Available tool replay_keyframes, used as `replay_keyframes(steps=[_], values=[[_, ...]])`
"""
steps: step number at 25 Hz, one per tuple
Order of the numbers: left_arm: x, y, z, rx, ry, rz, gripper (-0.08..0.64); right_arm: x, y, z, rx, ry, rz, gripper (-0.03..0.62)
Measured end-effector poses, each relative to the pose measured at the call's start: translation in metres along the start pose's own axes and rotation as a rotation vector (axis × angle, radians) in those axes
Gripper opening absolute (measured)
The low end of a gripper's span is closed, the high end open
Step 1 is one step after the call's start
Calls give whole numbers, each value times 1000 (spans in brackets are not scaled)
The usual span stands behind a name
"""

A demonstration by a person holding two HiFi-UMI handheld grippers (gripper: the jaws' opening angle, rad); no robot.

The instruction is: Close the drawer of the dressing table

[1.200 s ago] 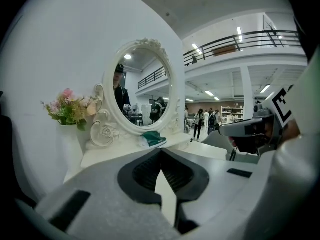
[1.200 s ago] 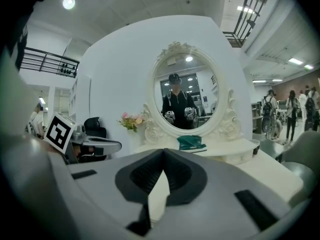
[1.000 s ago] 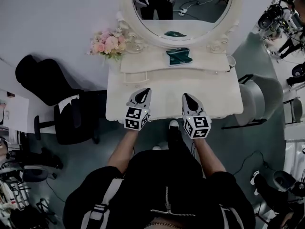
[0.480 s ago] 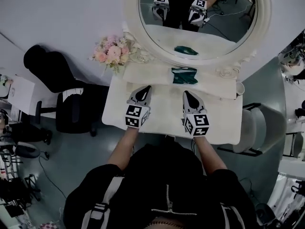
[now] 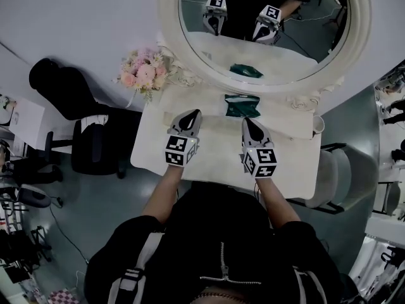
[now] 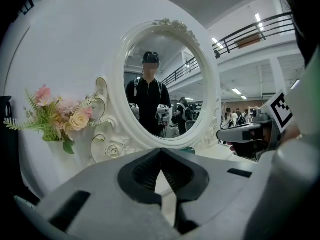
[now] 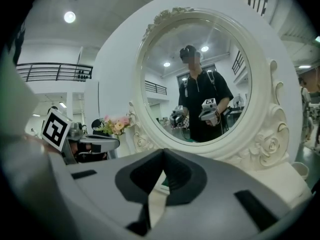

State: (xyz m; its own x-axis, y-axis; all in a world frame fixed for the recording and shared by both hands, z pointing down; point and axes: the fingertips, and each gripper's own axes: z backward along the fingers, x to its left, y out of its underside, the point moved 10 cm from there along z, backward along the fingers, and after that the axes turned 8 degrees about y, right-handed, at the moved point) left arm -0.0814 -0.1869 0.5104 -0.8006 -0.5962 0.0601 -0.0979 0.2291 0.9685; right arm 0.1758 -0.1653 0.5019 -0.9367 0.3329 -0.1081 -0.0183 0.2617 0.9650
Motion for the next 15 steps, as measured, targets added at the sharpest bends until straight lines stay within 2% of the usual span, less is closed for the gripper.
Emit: replay_keyframes(steps=[8,15], values=[[11,4,-5,19,15,13,6,5,2,-9,20,12,-9,0],[19,34,9,74,-1,52,6,19,15,-13,59,-1,-11,0]])
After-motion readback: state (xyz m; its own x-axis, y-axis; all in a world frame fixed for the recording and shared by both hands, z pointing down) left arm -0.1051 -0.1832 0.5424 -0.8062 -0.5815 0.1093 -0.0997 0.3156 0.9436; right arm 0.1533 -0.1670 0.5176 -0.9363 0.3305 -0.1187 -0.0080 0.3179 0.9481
